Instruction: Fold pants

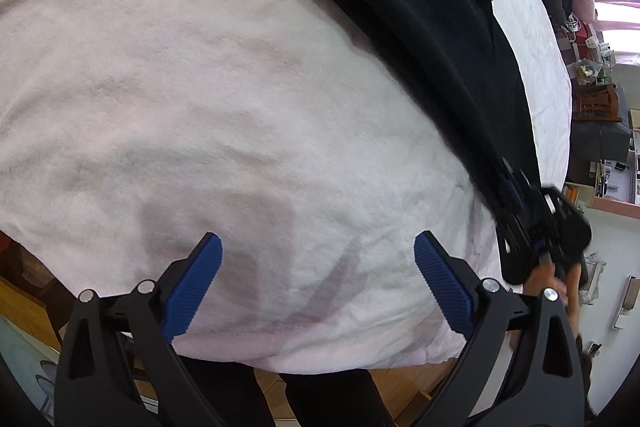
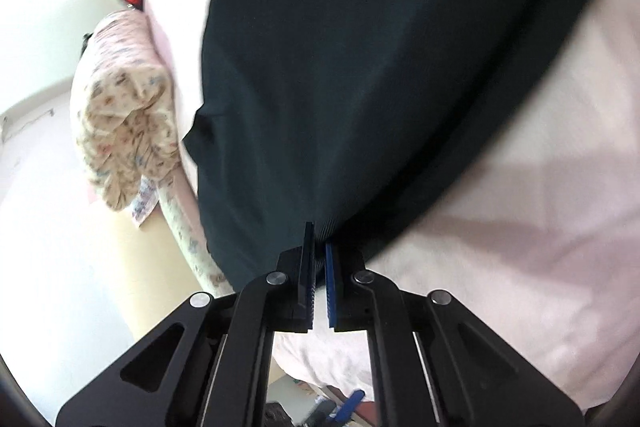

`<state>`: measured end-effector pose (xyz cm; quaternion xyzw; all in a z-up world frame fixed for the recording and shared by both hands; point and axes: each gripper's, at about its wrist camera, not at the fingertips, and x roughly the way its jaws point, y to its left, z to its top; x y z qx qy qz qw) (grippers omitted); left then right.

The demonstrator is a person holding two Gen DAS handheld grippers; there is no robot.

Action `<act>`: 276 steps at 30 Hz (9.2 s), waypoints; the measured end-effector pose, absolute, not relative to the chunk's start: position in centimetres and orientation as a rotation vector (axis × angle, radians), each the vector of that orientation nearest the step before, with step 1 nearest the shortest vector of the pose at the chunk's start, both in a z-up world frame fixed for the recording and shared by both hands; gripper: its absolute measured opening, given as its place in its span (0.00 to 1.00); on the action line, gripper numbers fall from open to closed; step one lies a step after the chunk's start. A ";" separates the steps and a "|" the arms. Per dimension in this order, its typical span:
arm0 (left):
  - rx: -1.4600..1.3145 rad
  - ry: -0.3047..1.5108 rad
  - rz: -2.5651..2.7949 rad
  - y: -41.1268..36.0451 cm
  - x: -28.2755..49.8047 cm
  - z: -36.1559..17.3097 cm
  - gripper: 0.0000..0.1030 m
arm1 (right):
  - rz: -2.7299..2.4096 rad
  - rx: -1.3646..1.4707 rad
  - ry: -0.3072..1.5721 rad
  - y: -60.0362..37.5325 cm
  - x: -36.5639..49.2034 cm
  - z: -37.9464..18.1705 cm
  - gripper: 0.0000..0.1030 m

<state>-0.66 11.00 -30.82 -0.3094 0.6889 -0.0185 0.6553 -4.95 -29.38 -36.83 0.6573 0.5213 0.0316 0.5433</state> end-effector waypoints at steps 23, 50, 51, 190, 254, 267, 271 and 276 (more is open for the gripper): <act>-0.732 1.323 -0.088 13.2 11.2 -28.9 0.94 | 0.551 0.460 1.218 -24.3 14.1 -25.4 0.54; -0.630 1.121 -0.160 17.1 20.0 -27.0 0.95 | 0.628 0.336 1.287 -27.6 19.7 -30.8 0.36; -0.615 1.106 -0.162 17.0 20.5 -26.7 0.95 | 0.632 0.343 1.290 -27.9 19.7 -31.0 0.36; -0.573 1.528 -0.408 -9.1 12.9 -33.5 0.98 | -0.504 1.218 0.815 -67.2 -11.3 -34.9 0.57; -0.952 1.451 -0.235 10.5 6.2 -33.5 0.98 | 0.449 0.590 1.061 -26.2 10.7 -28.1 0.11; -0.996 1.470 -0.207 12.6 5.8 -34.3 0.98 | 0.455 0.502 1.096 -21.7 10.6 -29.0 0.11; -0.986 1.478 -0.212 12.7 5.7 -34.4 0.98 | 0.450 0.393 1.134 -19.2 10.8 -29.8 0.11; -0.983 1.477 -0.208 13.0 5.6 -34.3 0.98 | 0.423 0.282 1.179 -17.4 10.5 -31.2 0.11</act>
